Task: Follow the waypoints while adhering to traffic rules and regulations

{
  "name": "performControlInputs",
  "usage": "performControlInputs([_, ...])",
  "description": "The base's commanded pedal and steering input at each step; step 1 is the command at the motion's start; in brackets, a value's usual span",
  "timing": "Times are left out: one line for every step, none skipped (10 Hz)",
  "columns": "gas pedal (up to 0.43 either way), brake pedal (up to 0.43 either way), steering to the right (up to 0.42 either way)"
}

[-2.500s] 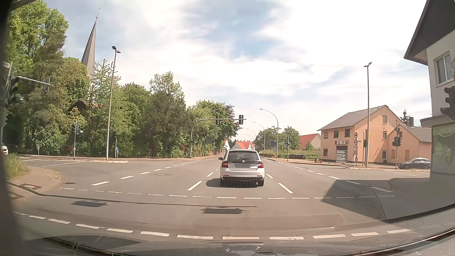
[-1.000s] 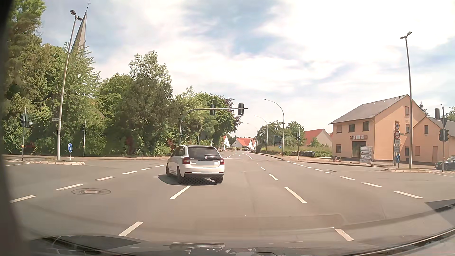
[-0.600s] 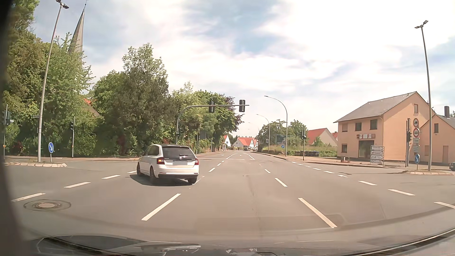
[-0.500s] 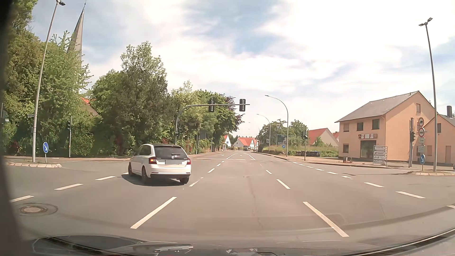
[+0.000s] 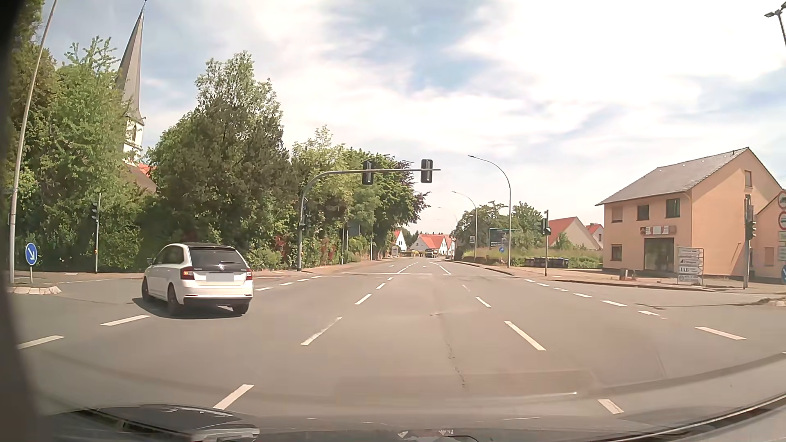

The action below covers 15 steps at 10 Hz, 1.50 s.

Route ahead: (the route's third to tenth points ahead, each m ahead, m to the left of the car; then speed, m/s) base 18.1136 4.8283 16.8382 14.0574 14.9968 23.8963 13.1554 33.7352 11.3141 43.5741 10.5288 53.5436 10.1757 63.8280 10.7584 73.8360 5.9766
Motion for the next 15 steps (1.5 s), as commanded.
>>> performControlInputs([0.079, 0.000, -0.059])
performControlInputs([0.079, 0.000, -0.074])
performControlInputs([0.079, 0.000, -0.087])
performControlInputs([0.079, 0.000, -0.106])
performControlInputs([0.079, 0.000, -0.129])
performControlInputs([0.079, 0.000, -0.147])
performControlInputs([0.079, 0.000, -0.166])
performControlInputs([0.079, 0.000, -0.183])
performControlInputs([0.079, 0.000, -0.208])
performControlInputs([0.079, 0.000, -0.233])
performControlInputs([0.079, 0.000, -0.262])
performControlInputs([0.079, 0.000, -0.286])
performControlInputs([0.079, 0.000, -0.316])
performControlInputs([0.079, 0.000, -0.342])
performControlInputs([0.079, 0.000, -0.357])
